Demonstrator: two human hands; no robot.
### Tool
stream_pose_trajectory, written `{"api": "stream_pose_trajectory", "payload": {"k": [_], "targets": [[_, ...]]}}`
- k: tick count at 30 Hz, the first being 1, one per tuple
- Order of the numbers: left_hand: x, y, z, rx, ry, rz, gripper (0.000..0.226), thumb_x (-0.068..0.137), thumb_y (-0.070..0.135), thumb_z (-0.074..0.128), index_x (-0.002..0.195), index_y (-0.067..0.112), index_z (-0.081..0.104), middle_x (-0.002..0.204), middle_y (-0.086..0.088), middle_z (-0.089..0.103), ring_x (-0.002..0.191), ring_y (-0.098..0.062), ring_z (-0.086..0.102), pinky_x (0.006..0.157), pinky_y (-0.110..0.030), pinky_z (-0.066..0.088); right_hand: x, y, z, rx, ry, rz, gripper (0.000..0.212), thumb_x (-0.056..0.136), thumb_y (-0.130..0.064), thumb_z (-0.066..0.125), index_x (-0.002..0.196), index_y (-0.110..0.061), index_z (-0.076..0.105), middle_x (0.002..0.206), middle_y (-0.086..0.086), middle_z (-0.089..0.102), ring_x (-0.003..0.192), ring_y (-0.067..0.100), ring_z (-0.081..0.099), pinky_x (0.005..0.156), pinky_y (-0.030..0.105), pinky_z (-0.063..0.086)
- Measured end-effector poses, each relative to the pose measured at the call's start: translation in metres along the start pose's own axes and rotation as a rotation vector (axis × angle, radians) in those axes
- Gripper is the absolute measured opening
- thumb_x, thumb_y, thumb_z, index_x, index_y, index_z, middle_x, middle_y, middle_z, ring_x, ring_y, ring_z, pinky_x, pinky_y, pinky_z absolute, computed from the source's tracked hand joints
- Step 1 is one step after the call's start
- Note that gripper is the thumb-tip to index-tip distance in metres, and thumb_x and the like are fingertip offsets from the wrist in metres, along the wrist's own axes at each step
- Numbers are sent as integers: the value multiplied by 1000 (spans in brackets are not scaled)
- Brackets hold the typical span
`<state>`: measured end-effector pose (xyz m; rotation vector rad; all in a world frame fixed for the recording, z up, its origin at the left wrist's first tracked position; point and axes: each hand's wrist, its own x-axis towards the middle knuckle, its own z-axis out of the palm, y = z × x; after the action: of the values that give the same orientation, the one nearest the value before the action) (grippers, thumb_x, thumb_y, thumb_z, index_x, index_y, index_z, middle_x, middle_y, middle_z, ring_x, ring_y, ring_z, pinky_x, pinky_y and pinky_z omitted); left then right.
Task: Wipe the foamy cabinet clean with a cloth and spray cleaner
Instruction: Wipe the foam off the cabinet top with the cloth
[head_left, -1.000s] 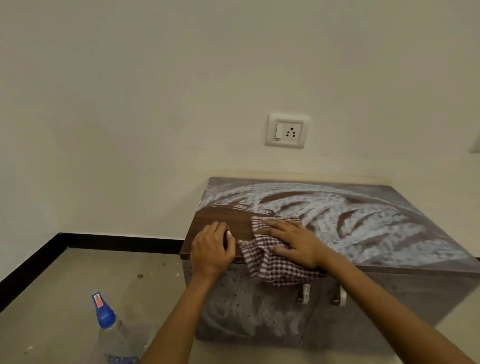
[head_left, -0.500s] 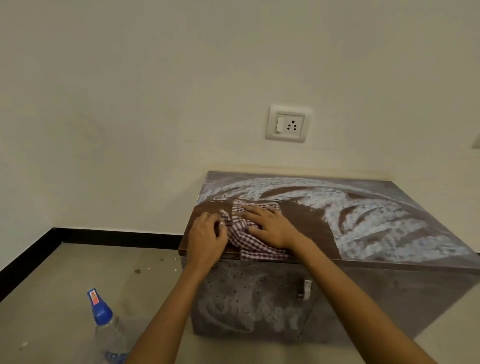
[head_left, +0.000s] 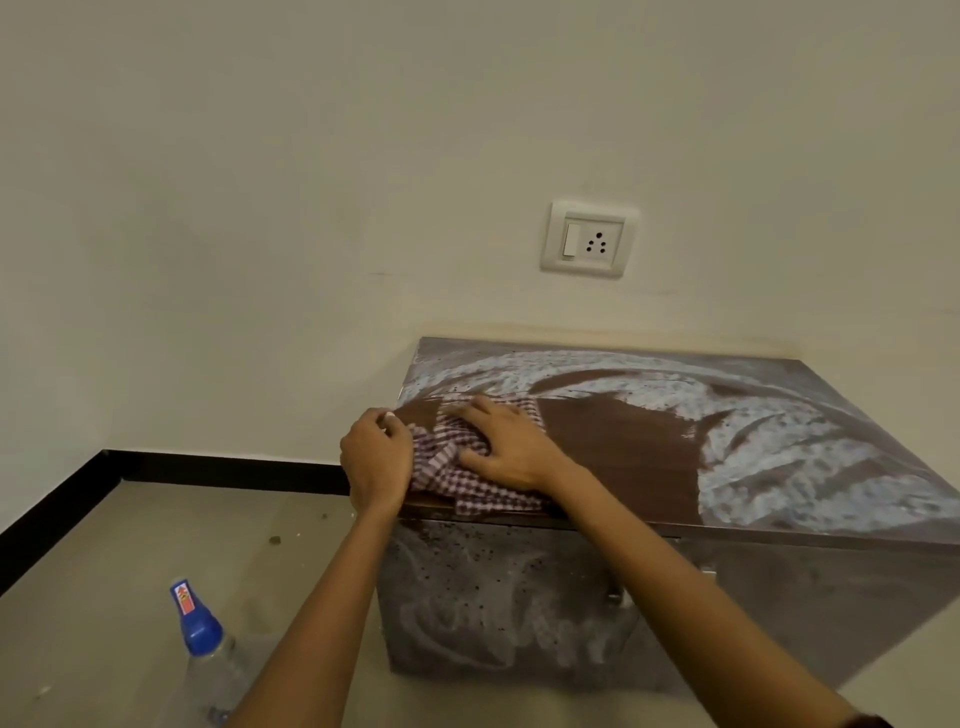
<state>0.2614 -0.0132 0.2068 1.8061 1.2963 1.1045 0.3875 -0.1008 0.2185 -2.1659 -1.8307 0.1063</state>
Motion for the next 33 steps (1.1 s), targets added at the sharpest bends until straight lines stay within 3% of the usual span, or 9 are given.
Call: {"api": "stream_pose_trajectory", "payload": {"k": [3, 5, 9, 12, 17, 19, 23, 29, 33], "targets": [[11, -4, -1, -98, -8, -183, 32, 92, 12, 37, 92, -5, 65, 93, -23, 65, 85, -36, 59, 69, -37, 44, 44, -24, 12, 112, -54, -177, 53, 85, -39, 50, 133, -16, 49, 134, 10, 52, 119, 25, 50, 103, 40, 36], [16, -6, -1, -202, -13, -310, 30, 91, 11, 36, 76, -1, 59, 78, -18, 57, 69, -29, 51, 60, -35, 38, 67, -14, 12, 166, -25, -161, 44, 90, -30, 54, 131, -15, 52, 134, 10, 54, 120, 25, 52, 106, 40, 36], [14, -5, -4, -233, -72, -336, 37, 92, 11, 36, 57, 18, 44, 63, 2, 45, 61, -15, 43, 58, -27, 35, 81, 31, 2, -1, 66, 215, 43, 98, -34, 39, 138, -21, 42, 142, 4, 46, 129, 22, 44, 115, 51, 11], [15, 0, -3, -168, -116, -259, 33, 91, 10, 35, 68, 9, 59, 76, -3, 56, 71, -20, 49, 66, -30, 40, 78, 32, -4, -17, 44, 344, 42, 97, -26, 36, 139, -20, 38, 146, 5, 39, 133, 23, 37, 113, 57, 4], [23, 2, 0, -142, -103, -301, 33, 94, 15, 33, 97, -3, 61, 97, -19, 61, 79, -26, 54, 69, -35, 41, 69, -13, 19, 72, -69, -85, 48, 95, -34, 39, 142, -25, 34, 151, -1, 32, 138, 16, 30, 117, 47, 1], [24, 0, 0, -145, -83, -320, 35, 95, 16, 32, 101, -5, 60, 102, -19, 61, 83, -27, 53, 73, -37, 43, 82, -12, 17, 68, -82, -116, 46, 96, -32, 40, 141, -27, 35, 151, -2, 32, 138, 14, 29, 116, 45, 2], [22, 0, 2, -84, -118, -230, 41, 97, 19, 30, 103, -6, 62, 110, -24, 62, 99, -36, 57, 85, -44, 46, 121, 15, 12, 9, -80, 97, 47, 98, -37, 34, 144, -27, 31, 153, -1, 27, 139, 16, 28, 116, 46, 3], [21, 3, 1, -7, -170, -149, 42, 97, 21, 29, 106, -3, 63, 112, -20, 63, 102, -34, 58, 91, -43, 47, 119, 46, 12, -57, 222, 680, 53, 93, -35, 32, 141, -13, 35, 151, 8, 30, 140, 30, 20, 111, 60, 2], [26, 8, 3, 107, -280, -99, 32, 92, 9, 37, 116, 0, 57, 119, -22, 59, 109, -36, 54, 95, -42, 42, 126, 12, 19, -30, 104, 352, 51, 95, -35, 32, 142, -17, 33, 152, 4, 28, 141, 24, 21, 112, 58, 2]]}}
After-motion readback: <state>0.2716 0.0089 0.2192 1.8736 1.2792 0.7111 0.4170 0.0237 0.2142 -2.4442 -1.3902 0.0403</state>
